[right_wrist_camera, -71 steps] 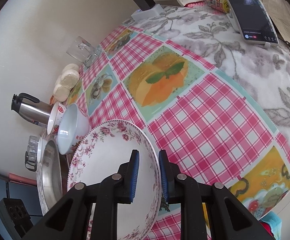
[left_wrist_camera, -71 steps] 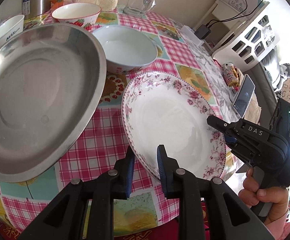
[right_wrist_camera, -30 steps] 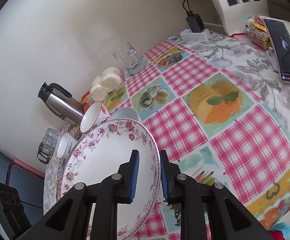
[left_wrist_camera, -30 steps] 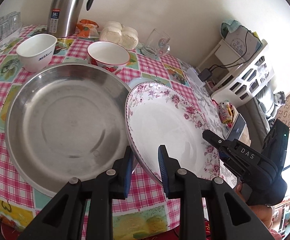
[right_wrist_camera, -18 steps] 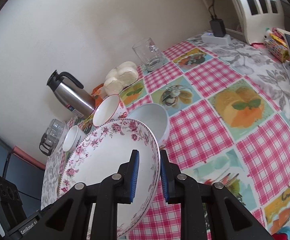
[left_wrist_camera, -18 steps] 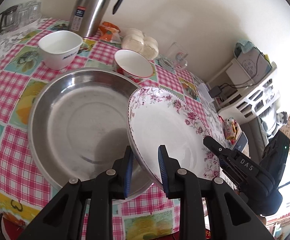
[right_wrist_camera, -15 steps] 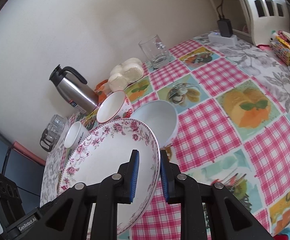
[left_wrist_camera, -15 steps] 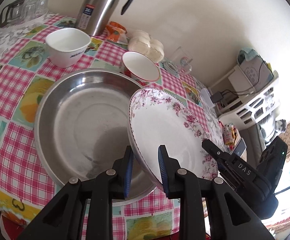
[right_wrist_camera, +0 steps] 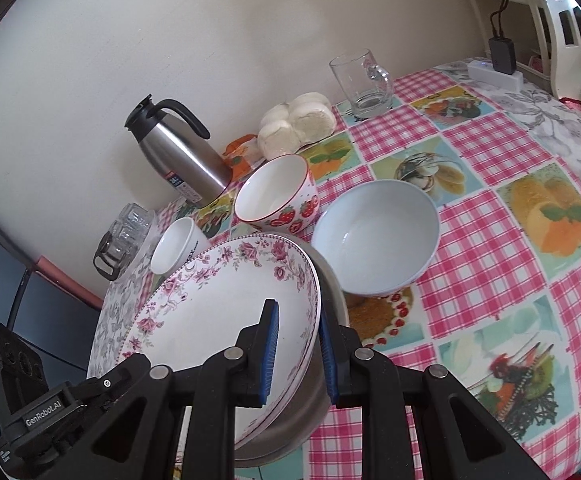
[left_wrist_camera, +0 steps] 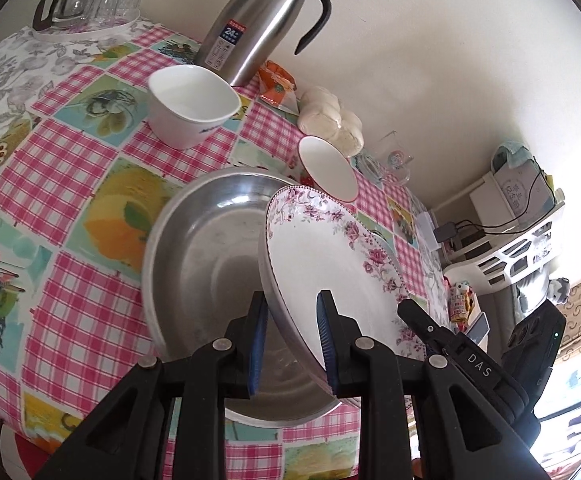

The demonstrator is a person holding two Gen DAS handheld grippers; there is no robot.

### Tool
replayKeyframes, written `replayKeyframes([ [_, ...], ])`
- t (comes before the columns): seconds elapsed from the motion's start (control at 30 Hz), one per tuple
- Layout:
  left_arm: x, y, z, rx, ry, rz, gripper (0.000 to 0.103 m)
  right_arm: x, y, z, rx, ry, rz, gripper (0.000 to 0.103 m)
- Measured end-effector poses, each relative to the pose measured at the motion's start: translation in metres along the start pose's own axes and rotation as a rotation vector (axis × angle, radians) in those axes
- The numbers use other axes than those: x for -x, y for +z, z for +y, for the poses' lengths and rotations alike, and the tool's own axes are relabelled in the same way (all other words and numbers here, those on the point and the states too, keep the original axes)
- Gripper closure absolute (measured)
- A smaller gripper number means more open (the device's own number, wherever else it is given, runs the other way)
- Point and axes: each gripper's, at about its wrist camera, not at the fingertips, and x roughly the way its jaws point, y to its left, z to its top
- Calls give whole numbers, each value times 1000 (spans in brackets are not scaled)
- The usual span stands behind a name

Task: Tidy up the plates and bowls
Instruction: 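Lower the pink floral plate into the steel tray with the right tool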

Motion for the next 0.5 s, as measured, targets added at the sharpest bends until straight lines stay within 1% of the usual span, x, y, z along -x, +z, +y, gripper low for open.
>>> replayKeyframes([
  [0.13, -1, 5, 13, 24, 24, 8, 77, -11, -4, 11, 12, 1, 22, 81],
  [0.3, -10, 8, 26, 51, 53, 30, 77, -28, -10, 13, -4, -10, 60, 82],
  [0.4, -15, 9, 26, 44, 72, 32, 77, -32, -11, 12, -15, -13, 60, 81],
  [0.5, -18, 12, 27, 44, 71, 27, 77, -34, -9, 13, -11, -15, 47, 81],
])
